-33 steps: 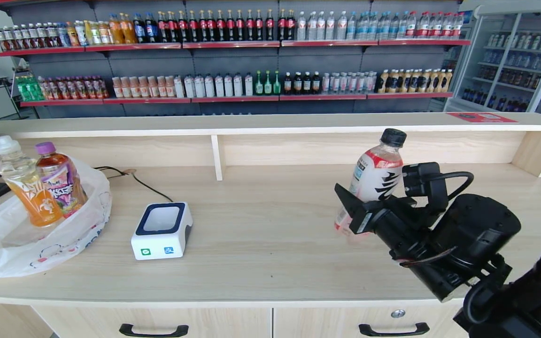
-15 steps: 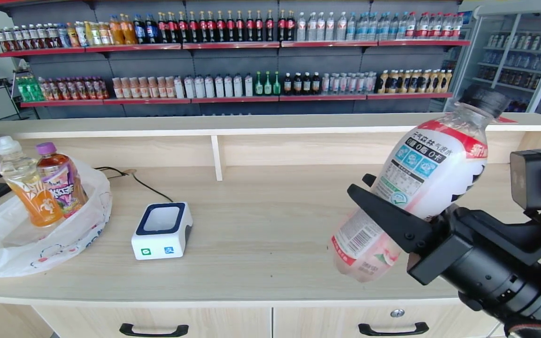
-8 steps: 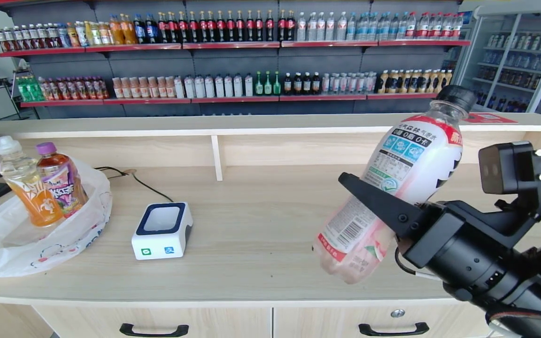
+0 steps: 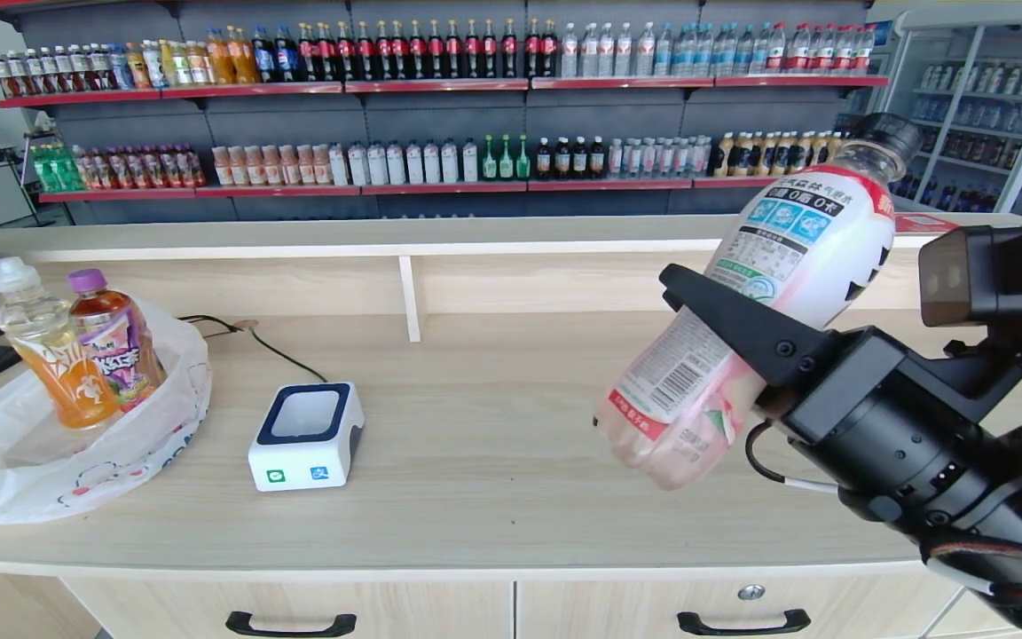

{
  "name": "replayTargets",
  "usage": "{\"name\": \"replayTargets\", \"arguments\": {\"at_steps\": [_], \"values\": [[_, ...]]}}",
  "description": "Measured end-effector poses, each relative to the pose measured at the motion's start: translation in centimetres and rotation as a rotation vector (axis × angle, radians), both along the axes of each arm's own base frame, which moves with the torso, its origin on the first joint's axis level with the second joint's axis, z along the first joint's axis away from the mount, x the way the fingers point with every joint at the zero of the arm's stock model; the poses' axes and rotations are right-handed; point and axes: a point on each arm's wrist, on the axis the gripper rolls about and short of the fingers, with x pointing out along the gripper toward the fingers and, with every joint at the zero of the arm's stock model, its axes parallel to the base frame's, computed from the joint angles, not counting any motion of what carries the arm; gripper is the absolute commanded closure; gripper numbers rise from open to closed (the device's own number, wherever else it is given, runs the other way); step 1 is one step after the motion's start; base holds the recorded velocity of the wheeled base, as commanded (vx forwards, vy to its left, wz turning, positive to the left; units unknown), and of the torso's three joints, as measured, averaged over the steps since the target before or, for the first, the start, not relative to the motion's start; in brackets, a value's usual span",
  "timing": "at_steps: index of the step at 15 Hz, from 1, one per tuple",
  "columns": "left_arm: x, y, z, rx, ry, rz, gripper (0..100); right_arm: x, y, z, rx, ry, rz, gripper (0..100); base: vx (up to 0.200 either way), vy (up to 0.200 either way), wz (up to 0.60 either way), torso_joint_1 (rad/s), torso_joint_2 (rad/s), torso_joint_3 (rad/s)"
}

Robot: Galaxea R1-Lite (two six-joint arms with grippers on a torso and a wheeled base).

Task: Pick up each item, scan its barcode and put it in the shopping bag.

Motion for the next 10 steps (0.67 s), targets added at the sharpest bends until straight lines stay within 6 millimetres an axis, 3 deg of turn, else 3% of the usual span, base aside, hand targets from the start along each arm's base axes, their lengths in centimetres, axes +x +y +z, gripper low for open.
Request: {"name": "replayTargets", "arguments": {"at_steps": [10], "values": [[0.0,0.0,0.0,0.0,0.0,0.0,0,-1.8,-0.5,1.5,0.015,-0.075,0.131,100,0.0,0.0,0.0,0.0,0.0,0.0]]}}
